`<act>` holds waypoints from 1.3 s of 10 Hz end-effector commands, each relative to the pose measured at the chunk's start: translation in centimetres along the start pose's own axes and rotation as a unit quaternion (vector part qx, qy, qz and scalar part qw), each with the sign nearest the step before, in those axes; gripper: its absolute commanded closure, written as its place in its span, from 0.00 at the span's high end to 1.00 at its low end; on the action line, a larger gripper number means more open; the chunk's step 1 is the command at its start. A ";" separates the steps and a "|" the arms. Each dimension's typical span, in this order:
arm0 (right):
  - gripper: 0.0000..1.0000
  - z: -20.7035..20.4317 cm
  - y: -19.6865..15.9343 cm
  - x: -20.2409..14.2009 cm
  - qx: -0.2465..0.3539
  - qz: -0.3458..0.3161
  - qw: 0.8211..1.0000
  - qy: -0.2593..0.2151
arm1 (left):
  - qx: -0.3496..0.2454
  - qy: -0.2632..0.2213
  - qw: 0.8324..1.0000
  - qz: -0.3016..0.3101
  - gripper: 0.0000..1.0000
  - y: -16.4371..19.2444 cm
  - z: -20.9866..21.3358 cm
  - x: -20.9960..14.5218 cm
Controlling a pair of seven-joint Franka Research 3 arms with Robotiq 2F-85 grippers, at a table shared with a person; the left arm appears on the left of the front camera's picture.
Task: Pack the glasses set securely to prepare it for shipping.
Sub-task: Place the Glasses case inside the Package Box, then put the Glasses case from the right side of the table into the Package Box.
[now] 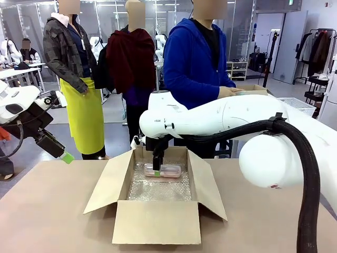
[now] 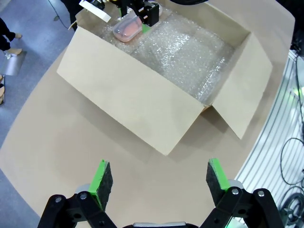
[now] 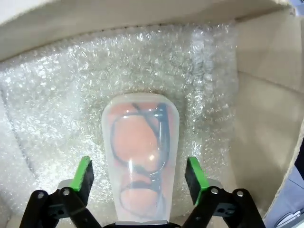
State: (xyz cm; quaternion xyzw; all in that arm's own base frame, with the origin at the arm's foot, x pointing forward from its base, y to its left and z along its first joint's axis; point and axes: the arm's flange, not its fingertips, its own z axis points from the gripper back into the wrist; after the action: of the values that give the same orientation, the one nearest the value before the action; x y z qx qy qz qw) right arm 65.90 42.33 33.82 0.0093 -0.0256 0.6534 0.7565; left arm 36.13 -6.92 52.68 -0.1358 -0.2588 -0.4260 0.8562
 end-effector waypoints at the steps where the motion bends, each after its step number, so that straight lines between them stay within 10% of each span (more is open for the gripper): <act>1: 1.00 0.7 -0.8 1.8 0.012 0.006 1.000 -0.007 | -0.011 -0.007 1.000 -0.007 1.00 0.2 0.2 -0.1; 13: 1.00 0.5 0.3 0.6 0.001 0.003 1.000 -0.003 | -0.011 -0.007 1.000 -0.007 1.00 0.2 0.2 -0.1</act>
State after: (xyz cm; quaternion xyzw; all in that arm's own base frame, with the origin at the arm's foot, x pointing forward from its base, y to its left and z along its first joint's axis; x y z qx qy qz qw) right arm 65.96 42.80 34.34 0.0124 -0.0276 0.6537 0.7562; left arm 36.14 -6.92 52.67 -0.1358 -0.2587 -0.4260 0.8563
